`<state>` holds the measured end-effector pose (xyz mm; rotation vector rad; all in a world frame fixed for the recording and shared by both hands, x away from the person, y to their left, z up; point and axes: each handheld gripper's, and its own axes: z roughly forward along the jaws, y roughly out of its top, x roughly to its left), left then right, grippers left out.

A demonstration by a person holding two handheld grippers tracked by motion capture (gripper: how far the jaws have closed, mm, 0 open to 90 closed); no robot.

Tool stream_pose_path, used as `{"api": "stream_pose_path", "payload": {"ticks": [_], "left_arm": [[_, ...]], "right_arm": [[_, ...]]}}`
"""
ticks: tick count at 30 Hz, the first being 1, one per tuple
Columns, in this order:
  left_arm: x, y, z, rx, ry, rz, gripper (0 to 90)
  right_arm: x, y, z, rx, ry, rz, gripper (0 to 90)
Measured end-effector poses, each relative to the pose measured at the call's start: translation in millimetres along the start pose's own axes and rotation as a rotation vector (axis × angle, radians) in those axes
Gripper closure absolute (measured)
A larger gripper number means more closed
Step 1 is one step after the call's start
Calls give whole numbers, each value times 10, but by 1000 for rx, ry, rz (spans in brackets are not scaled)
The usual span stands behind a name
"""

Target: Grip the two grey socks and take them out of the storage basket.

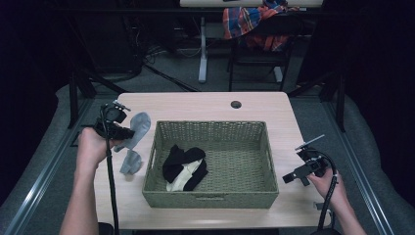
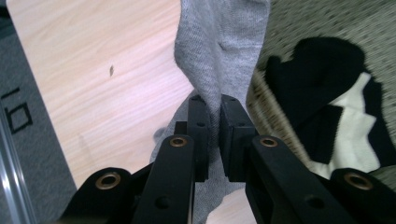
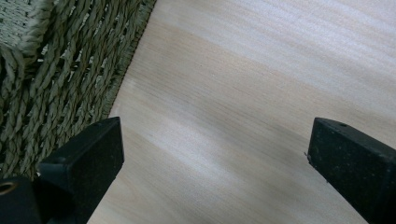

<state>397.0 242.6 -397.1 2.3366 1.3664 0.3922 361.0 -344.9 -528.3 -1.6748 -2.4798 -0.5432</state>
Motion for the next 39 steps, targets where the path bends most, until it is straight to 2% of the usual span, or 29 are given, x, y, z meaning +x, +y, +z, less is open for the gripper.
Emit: {"api": "stream_pose_path", "payload": {"ticks": [3,5,6,8,10,12,13,15,16,17,20,22,23,27,28,29,32,33,39], "left_arm": [[68,-36,56,13,-8,-21,843],[119,-63,111,29,-12,-30,843],[140,-78,139,34,-14,-40,842],[186,-105,186,43,-27,-52,843],[216,-130,225,52,-30,-72,843],[243,-150,253,61,-32,-76,843],[251,-157,264,65,-34,-80,843],[264,-168,286,67,-33,-86,843],[268,-171,297,72,-36,-89,843],[272,-175,309,75,-36,-90,842],[281,-188,357,86,-35,-96,843],[290,-196,387,95,-38,-101,843],[293,-201,404,99,-37,-101,843],[313,-228,476,123,-37,-113,843],[322,-234,491,132,-36,-115,842],[324,-245,506,136,-30,-124,843],[350,-274,528,145,-45,-143,843],[350,-282,527,152,-36,-146,843],[332,-308,535,162,-27,-145,842]], "right_arm": [[8,-4,10,-10,-3,11,35],[-10,5,-10,18,-2,-10,35],[4,-5,1,-1,-5,12,35],[9,-6,3,-6,-5,15,35],[5,-2,0,-2,-1,2,35],[-1,8,-21,27,-8,-12,35],[16,-15,16,-29,4,28,35],[-6,10,-27,35,-8,-19,35],[10,-4,-2,-2,-2,10,35],[12,-5,5,-11,-5,11,35],[-4,8,-15,22,-5,-15,35],[-1,5,-7,12,-3,-8,35],[13,-5,9,-11,-4,11,35],[5,0,5,0,-1,2,35],[14,-5,13,-10,-6,12,35],[3,0,5,4,-3,-1,36],[1,8,-6,19,-6,-12,35],[12,-1,8,-2,-5,4,35],[28,-2,4,-1,-1,14,35]]}}
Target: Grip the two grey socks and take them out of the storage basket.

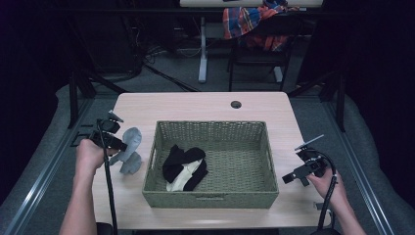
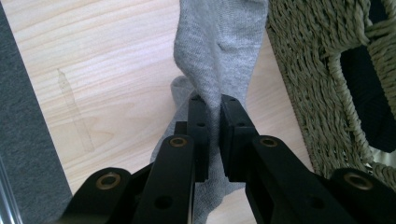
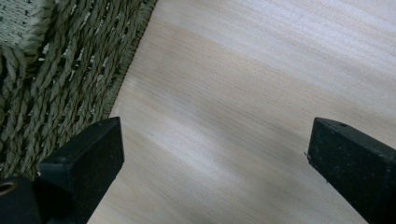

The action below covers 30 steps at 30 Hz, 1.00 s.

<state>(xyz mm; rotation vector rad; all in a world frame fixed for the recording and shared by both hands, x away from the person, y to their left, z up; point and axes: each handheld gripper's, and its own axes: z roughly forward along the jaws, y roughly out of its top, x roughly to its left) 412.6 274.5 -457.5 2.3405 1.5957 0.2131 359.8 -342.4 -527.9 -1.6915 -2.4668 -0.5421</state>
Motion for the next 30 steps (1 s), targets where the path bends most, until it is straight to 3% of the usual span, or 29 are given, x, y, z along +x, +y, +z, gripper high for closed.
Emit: {"api": "stream_pose_path", "payload": {"ticks": [3,7,9,11,12,14,15,18,19,22,27,30], "left_arm": [[9,-3,72,21,2,-10,842],[25,-12,217,62,-2,-17,836],[40,-18,293,80,-6,-22,825],[70,-27,344,82,-32,-38,815],[82,-35,357,81,-36,-46,809],[110,-54,392,85,-38,-55,789],[128,-63,411,83,-37,-58,782],[173,-75,479,95,-63,-80,747],[188,-77,500,98,-72,-87,742],[212,-84,541,104,-75,-96,709],[259,-111,624,122,-71,-124,605],[244,-112,593,117,-49,-116,498]], "right_arm": [[-11,7,-19,19,-8,-28,35],[1,-8,1,-11,-11,-2,35],[-14,4,-18,21,-7,-20,35],[-14,6,-17,20,-8,-28,35],[1,-13,9,-25,2,2,35],[-15,-2,-13,8,-5,-20,35],[-9,-8,-3,-4,-8,-9,35],[-27,7,-15,25,-7,-29,35],[-4,-5,7,-2,-7,4,35],[-3,-3,3,2,2,-1,35],[-14,8,-18,29,-6,-28,33],[-5,-10,1,-9,-5,-4,31]]}}
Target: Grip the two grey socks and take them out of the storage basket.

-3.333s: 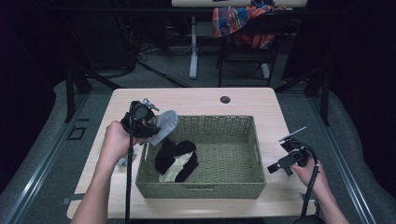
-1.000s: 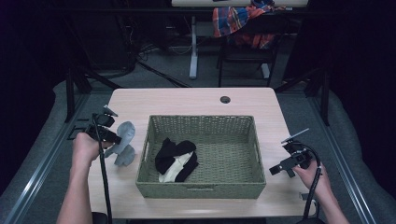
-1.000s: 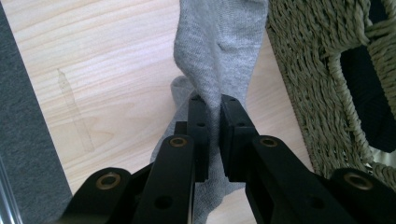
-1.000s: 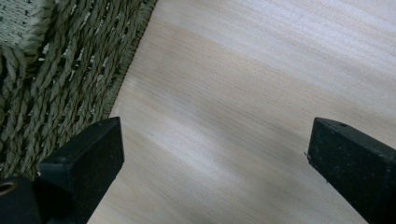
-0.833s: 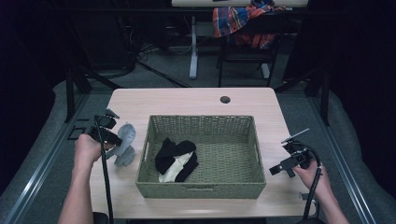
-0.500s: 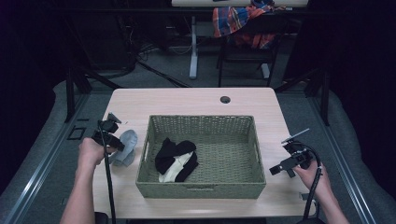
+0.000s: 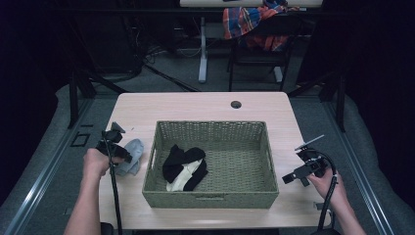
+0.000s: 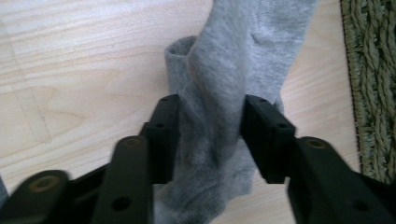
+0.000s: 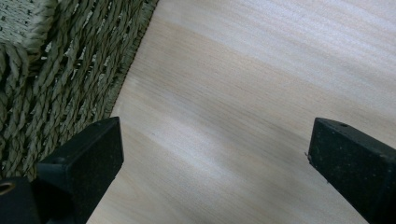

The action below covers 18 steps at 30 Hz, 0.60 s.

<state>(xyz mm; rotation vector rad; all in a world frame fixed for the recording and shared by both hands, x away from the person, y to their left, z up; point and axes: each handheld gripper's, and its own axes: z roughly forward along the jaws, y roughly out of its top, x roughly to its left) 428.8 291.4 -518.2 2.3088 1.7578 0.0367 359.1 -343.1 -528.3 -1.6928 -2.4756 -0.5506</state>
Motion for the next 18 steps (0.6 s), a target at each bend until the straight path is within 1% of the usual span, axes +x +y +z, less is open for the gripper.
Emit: {"api": "stream_pose_path", "payload": {"ticks": [1,3,4,6,7,8,9,10,11,12,13,14,15,16,18], "left_arm": [[-7,4,-26,-4,12,1,453],[-21,2,-85,-24,25,0,364],[-42,-4,-128,-28,40,5,336],[-82,-28,-227,-53,61,15,281],[-107,-41,-278,-68,77,20,256],[-132,-56,-323,-89,80,22,229],[-157,-69,-369,-99,82,27,203],[-186,-87,-405,-120,87,25,171],[-216,-109,-435,-139,87,26,151],[-245,-132,-469,-151,75,30,143],[-273,-160,-499,-160,69,36,129],[-304,-189,-527,-166,85,46,116],[-335,-225,-545,-174,88,50,106],[-355,-263,-563,-184,84,54,98],[-385,-349,-596,-206,90,54,90]], "right_arm": [[-16,4,-3,7,13,-7,30],[-11,5,9,-1,3,3,28],[-9,8,7,4,3,-2,25],[-12,9,-2,9,11,-11,23],[-9,3,-3,4,7,-7,23],[-16,4,-16,13,10,-17,23],[-6,-6,-12,-6,13,0,22],[-15,4,-38,24,2,-19,22],[-26,20,-63,54,-6,-47,22],[-10,7,-41,19,0,-29,22],[1,1,-29,0,5,-15,22],[-4,6,-36,12,3,-24,22],[-11,12,-44,26,-1,-34,22],[-14,10,-43,25,0,-34,22],[-7,3,-42,16,1,-18,23]]}}
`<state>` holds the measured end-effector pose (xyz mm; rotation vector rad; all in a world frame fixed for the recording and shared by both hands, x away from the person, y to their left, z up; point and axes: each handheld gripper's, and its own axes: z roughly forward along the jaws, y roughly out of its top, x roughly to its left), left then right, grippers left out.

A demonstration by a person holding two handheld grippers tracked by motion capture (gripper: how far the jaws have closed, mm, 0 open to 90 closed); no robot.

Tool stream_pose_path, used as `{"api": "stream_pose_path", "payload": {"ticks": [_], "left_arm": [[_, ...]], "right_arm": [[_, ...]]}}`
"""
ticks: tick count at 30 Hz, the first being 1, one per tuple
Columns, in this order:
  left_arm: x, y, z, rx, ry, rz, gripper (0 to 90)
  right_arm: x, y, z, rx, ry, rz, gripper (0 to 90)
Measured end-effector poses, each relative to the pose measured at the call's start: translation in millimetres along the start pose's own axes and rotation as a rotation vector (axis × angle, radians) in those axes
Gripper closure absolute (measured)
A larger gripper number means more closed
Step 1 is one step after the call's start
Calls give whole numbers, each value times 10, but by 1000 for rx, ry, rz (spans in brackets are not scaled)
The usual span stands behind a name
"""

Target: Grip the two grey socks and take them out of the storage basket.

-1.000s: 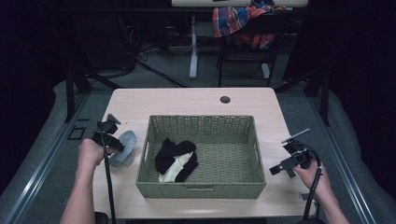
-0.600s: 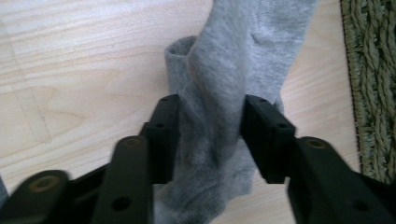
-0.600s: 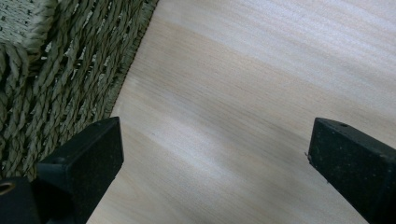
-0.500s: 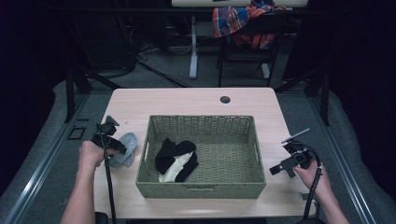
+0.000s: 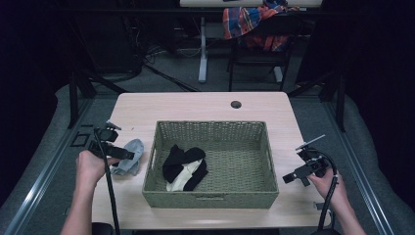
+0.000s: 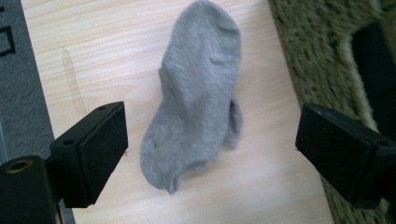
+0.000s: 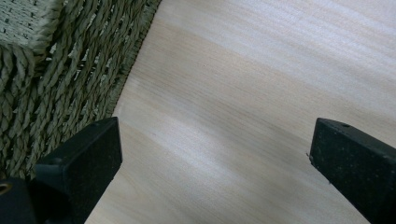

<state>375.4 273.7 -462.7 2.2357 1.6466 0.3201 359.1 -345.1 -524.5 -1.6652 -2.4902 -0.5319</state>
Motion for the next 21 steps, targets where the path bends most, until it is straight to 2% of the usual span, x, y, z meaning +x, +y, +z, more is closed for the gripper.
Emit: {"api": "stream_pose_path", "payload": {"ticks": [1,2,3,5,8,10,13,14,15,17,19,20,21], "left_arm": [[-14,-45,-18,-19,3,-1,88],[-28,-94,-34,-31,3,-3,84],[-52,-145,-39,-35,17,-2,80],[-101,-257,-26,-33,30,13,77],[-175,-412,49,5,39,44,63],[-196,-469,99,38,42,60,52],[-204,-470,133,28,38,68,49],[-208,-459,133,21,40,70,48],[-212,-449,135,14,39,69,48],[-213,-437,142,12,38,70,44],[-202,-432,154,21,40,69,40],[-194,-429,161,27,44,72,40],[-184,-426,161,29,49,71,40]], "right_arm": [[2,-2,-2,-1,-2,1,23],[19,-14,15,-33,-9,20,23],[3,-6,0,-10,-1,-1,24],[19,-15,16,-25,-5,23,24],[0,-3,-1,10,-3,-5,24],[13,-16,17,-18,-3,19,24],[21,-17,15,-22,-5,22,24],[14,-11,7,-9,0,8,24],[23,-16,18,-23,-4,22,24],[-7,-5,2,13,0,-4,24],[-13,-9,11,2,5,4,24],[2,-15,27,-21,8,26,24],[-7,-10,27,-15,6,18,24]]}}
